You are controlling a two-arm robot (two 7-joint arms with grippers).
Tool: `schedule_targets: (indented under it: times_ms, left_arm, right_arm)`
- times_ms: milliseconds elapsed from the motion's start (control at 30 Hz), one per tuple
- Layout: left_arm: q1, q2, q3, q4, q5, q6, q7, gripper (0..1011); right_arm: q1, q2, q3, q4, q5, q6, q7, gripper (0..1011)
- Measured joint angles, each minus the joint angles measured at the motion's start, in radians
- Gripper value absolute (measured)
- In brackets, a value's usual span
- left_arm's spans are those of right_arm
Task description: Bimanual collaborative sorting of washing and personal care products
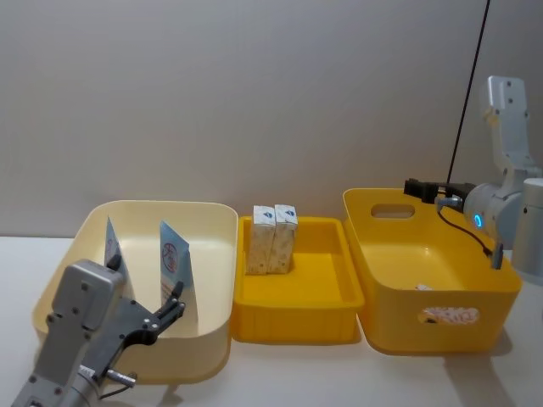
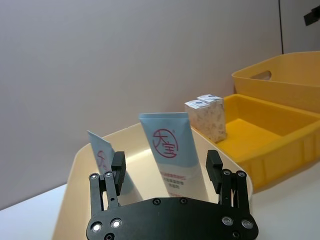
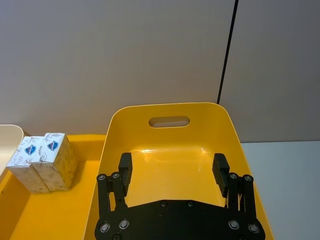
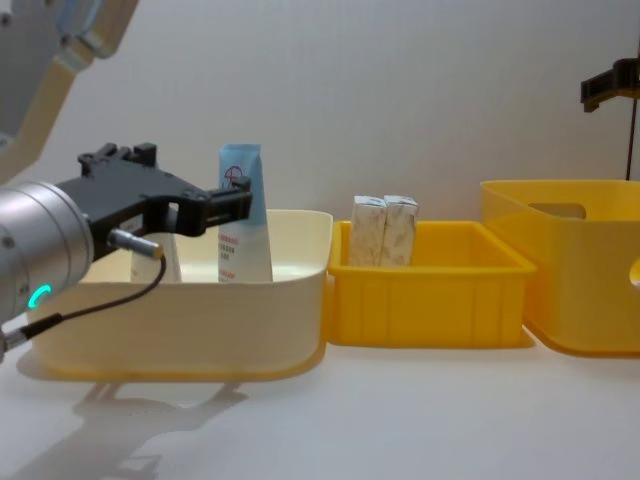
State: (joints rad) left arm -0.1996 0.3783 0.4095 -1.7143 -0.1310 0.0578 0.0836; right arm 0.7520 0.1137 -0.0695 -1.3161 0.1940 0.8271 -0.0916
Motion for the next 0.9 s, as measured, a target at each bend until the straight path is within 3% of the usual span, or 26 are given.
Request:
schedule_targets:
  times_ms: [367, 900]
  left_arm:
    - [0.027, -0.018, -0.034, -0.019, 0.011, -0.012, 0.045, 1003]
    - [-0.002, -0.043, -0.106, 0.096, -0.098, -0.028, -0.020, 1003]
  right_arm:
    - [0.000, 0.000, 0.000, 0.000, -0.001, 0.000, 0.000, 1001]
    - [0.000, 0.000, 0.000, 0.000, -0.001, 0.000, 0.000, 1001]
